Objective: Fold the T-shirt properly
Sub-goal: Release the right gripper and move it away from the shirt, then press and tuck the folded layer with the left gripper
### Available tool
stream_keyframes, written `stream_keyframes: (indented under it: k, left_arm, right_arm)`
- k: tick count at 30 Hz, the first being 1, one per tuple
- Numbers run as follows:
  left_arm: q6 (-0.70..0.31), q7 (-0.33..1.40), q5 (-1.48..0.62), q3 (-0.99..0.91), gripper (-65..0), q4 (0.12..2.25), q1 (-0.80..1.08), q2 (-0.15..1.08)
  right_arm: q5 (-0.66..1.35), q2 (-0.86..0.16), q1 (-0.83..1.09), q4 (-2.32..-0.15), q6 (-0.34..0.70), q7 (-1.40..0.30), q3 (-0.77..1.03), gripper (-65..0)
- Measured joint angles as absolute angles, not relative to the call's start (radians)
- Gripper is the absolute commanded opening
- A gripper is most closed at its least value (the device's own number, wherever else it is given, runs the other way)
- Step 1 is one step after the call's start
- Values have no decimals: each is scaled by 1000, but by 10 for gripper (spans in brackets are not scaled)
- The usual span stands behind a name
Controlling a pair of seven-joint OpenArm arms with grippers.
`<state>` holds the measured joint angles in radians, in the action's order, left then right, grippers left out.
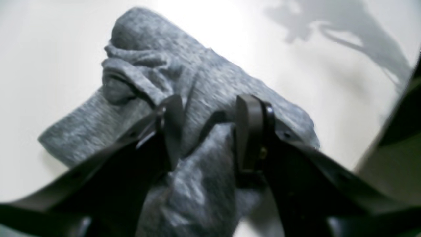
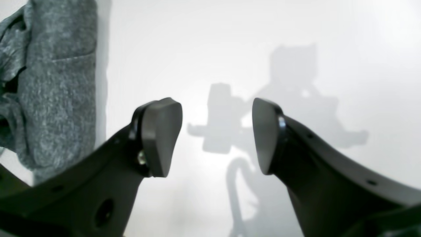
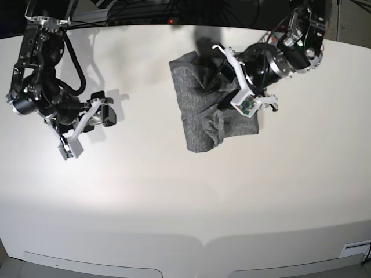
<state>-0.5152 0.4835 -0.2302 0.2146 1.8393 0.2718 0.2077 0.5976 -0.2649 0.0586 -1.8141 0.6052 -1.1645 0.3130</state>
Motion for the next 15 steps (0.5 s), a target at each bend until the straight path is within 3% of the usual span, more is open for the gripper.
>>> stream_keyframes:
  k: [6, 15]
  left_arm:
    - [-390, 474, -188, 232, -390, 1832, 245, 211]
    - [-388, 520, -210, 231, -390, 1826, 243, 213]
  right_arm:
    - [616, -263, 56, -1814, 603, -1178, 313, -277]
    - [616, -265, 56, -1814, 603, -1179, 313, -277]
